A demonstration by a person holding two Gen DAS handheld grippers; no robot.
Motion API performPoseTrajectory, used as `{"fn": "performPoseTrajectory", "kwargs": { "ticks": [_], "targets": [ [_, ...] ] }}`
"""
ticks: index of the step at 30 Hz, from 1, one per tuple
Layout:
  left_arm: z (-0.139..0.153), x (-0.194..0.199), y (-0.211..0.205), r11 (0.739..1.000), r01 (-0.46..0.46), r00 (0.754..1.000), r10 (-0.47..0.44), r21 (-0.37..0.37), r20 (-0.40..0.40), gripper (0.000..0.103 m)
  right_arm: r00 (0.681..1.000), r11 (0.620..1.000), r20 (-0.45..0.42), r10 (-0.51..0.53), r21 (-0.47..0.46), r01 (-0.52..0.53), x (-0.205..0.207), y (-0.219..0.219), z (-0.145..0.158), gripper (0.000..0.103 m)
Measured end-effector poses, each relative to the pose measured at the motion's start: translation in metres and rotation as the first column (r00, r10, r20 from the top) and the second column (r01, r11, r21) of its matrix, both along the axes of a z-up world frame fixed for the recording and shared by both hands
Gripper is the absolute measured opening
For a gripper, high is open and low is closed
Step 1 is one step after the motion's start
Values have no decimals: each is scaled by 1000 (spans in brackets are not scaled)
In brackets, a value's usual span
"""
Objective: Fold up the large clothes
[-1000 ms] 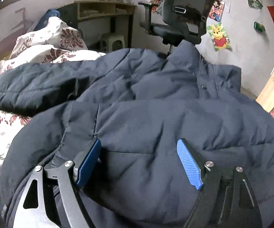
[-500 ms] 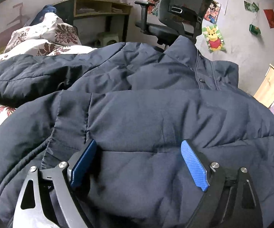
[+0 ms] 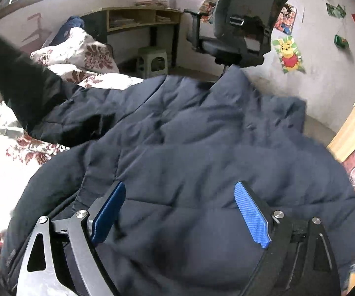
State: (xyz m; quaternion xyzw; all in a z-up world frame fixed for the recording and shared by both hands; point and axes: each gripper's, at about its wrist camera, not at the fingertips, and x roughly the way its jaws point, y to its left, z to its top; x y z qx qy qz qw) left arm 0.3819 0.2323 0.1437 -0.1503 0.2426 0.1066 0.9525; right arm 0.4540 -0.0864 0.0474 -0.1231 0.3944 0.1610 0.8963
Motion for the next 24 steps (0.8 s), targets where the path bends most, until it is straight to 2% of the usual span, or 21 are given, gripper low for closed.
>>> {"fn": "performPoseTrajectory", "kwargs": {
  "ticks": [3,6,9,11,12,15,17,20,24],
  "targets": [
    [32,23,-47,980,195,981,-194,-34,22,6,999,998,3,-53,24,53,7,-26,34,87],
    [45,41,-91,940,337,941,-337,-56,16,6,992,990,2,-128,63,128,18,-58,62,87],
    [47,57,-141,885,463,885,-465,-60,-24,6,975,969,0,-223,110,221,29,-97,87,87],
    [41,66,-177,833,547,831,-552,-82,-61,6,961,950,-11,-276,146,275,36,-125,99,87],
    [38,68,-188,815,572,813,-578,-91,-73,6,954,941,-20,-298,161,297,40,-139,103,87],
    [14,75,-231,757,641,746,-653,-128,-131,6,933,912,-48,-357,199,359,49,-177,106,87],
    [-7,84,-250,730,663,712,-683,-164,-162,6,922,894,-68,-382,227,387,53,-196,101,87],
    [-41,90,-274,702,685,672,-712,-197,-204,6,914,857,-128,-386,318,406,58,-226,85,87],
    [-83,93,-302,672,709,621,-738,-214,-265,6,909,803,-210,-359,428,415,60,-242,51,87]
  ]
}}
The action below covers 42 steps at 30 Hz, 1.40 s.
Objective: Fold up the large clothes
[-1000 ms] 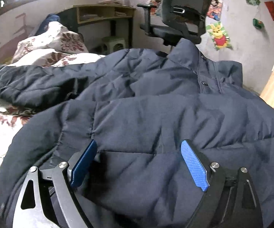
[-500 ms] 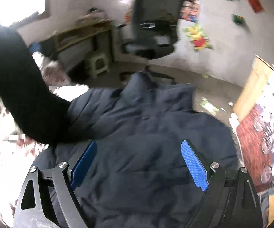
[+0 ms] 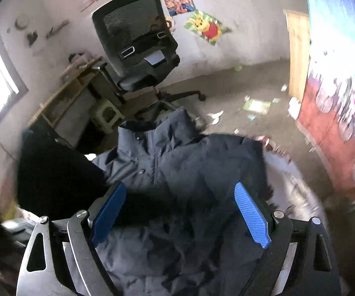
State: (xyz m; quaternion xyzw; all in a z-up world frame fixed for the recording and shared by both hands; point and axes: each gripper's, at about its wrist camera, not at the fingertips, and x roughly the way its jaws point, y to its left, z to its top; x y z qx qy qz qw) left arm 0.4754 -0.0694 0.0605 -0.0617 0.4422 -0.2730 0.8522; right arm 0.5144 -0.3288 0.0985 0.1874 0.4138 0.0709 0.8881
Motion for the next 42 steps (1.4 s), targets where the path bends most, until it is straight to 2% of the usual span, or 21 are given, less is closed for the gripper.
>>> {"fn": "performPoseTrajectory", "kwargs": {
  "ticks": [3,5,10,14,19,24,25,26,27,29,31,34,37,40,42],
  "targets": [
    [-26,-6,-17,998,38,999,-36,44,-40,6,999,994,-37,25,104,-21,0,-2,-29,87],
    [-39,-10,-26,995,63,996,-59,72,-60,6,997,989,-60,40,142,-32,-3,4,-45,87],
    [-50,-19,-44,983,118,992,-109,141,-71,7,991,970,-111,75,239,-47,0,16,-77,87],
    [-59,-16,-43,982,137,985,-122,128,-119,7,989,948,-129,74,316,-30,-1,24,-89,87],
    [-61,-12,-37,985,154,975,-140,73,-175,9,986,942,-166,21,334,36,-6,21,-105,87],
    [-57,-15,-26,985,174,965,-168,9,-201,19,984,908,-179,-23,408,95,-11,13,-115,87],
    [-56,-16,-25,984,179,964,-175,0,-202,24,983,900,-182,-32,422,108,-11,10,-117,87],
    [-54,-17,-23,984,177,965,-174,-4,-198,39,981,894,-188,-43,432,122,-13,7,-120,87],
    [-52,-19,-20,986,168,968,-166,-8,-186,61,979,889,-194,-56,437,138,-14,4,-123,87],
    [-44,-24,-12,989,142,979,-145,-27,-144,85,977,881,-198,-74,445,157,-16,0,-128,87],
    [-38,-28,-5,992,122,986,-126,-38,-105,86,979,879,-190,-71,453,151,-19,0,-131,87],
    [-38,-25,5,998,64,993,-65,-11,-101,86,980,890,-196,-37,439,122,-19,5,-135,87],
    [-43,-14,22,999,-42,993,45,33,-111,86,970,928,-241,-24,356,111,-17,13,-142,87],
    [-51,-3,50,972,-198,969,213,126,-124,86,958,952,-286,-5,290,92,-13,25,-151,86],
    [-56,4,76,935,-310,933,334,170,-135,86,951,955,-309,11,287,82,-12,32,-155,77]
  ]
}}
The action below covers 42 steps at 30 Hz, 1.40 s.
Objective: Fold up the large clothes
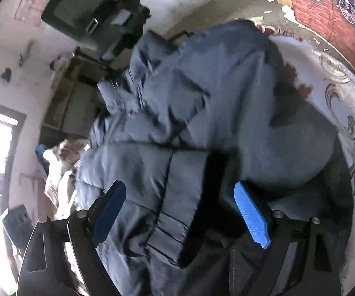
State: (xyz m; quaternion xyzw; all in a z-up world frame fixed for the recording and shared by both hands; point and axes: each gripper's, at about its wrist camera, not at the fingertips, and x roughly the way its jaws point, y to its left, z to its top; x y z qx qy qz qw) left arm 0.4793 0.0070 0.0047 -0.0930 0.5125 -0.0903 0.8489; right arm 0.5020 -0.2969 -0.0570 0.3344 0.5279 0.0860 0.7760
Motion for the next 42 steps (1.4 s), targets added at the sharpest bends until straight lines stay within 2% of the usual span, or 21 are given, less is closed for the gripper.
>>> {"fn": "performPoseTrajectory", "kwargs": {
  "ticks": [1,3,5,7,8,10,14,18,20,23,27,28,29,31,34,38,42],
  "targets": [
    [0,2,12,999,-44,999,44,-1,-5,86,1000,1000,-11,15,7,-15,0,6,-2,68],
    [0,4,41,991,-134,991,134,-18,-3,86,999,999,-24,28,-41,-29,0,16,0,58],
    [4,5,69,979,-203,979,203,-26,6,86,998,994,-45,36,-103,-41,0,21,2,25],
    [8,2,95,967,-255,967,255,-22,21,86,998,991,-62,21,-133,-29,-1,19,6,8],
    [10,1,102,964,-266,963,267,-20,26,86,999,992,-48,12,-128,-18,-3,15,10,5],
    [13,-1,119,959,-284,958,284,-8,37,85,1000,991,-3,12,-134,-12,-4,11,24,4],
    [13,2,130,959,-283,958,282,11,47,85,990,966,141,-1,-255,37,0,2,73,3],
    [8,5,123,971,-239,970,237,25,45,86,981,926,194,-25,-366,96,22,-7,98,3],
    [3,10,110,979,-199,980,197,44,41,86,987,916,159,-22,-392,84,35,-12,94,3],
    [-3,19,92,986,-151,988,149,75,39,85,996,871,88,3,-489,40,49,-6,82,5],
    [-5,36,64,995,-60,997,56,79,52,86,991,823,127,35,-567,44,52,5,89,8],
    [-5,40,57,995,-38,998,33,88,56,86,989,824,138,48,-566,39,50,10,89,15],
    [-5,44,50,995,-20,998,14,98,60,86,987,831,146,69,-555,24,53,14,90,26],
    [-7,52,36,994,22,997,-29,111,65,86,983,846,145,113,-533,-18,56,22,86,37],
    [-17,59,19,989,67,996,-73,129,42,86,977,841,93,191,-529,-114,64,36,69,37],
    [-45,62,2,971,125,992,-120,202,-40,86,974,829,-1,227,-524,-194,63,47,37,37],
    [-53,52,-2,966,137,991,-135,219,-28,87,972,812,-45,232,-542,-219,49,50,20,37]
  ]
}}
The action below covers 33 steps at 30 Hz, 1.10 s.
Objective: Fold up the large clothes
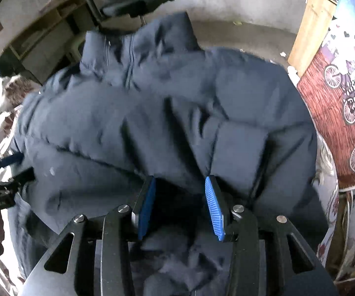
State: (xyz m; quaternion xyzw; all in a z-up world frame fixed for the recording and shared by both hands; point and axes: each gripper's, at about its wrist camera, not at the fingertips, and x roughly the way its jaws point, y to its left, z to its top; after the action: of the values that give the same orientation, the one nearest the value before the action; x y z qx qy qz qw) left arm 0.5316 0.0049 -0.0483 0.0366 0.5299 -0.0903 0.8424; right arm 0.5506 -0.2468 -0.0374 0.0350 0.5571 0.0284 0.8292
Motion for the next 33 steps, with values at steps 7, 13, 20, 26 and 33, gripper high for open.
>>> {"fn": "performPoseTrajectory", "kwargs": {
  "ticks": [7,13,20,26,33],
  "targets": [
    [-6,-10,0,1000,16,1000,-16,13,-11,88,999,1000,-35,-7,-1,7,-18,-4,-5,37],
    [-11,-9,-3,999,29,999,-28,40,-18,89,999,1000,-30,-11,-26,10,-19,-4,-10,38],
    [-16,-5,-6,998,19,1000,-18,54,-20,90,1000,999,-18,-9,-37,8,-21,-2,-13,38],
    [-18,-2,-9,997,18,999,-16,69,-29,91,1000,999,-24,-7,-40,6,-20,6,-16,38],
    [-6,12,-4,999,37,994,-35,18,-104,91,997,1000,-70,-16,-12,15,-10,0,-11,38]
  ]
}}
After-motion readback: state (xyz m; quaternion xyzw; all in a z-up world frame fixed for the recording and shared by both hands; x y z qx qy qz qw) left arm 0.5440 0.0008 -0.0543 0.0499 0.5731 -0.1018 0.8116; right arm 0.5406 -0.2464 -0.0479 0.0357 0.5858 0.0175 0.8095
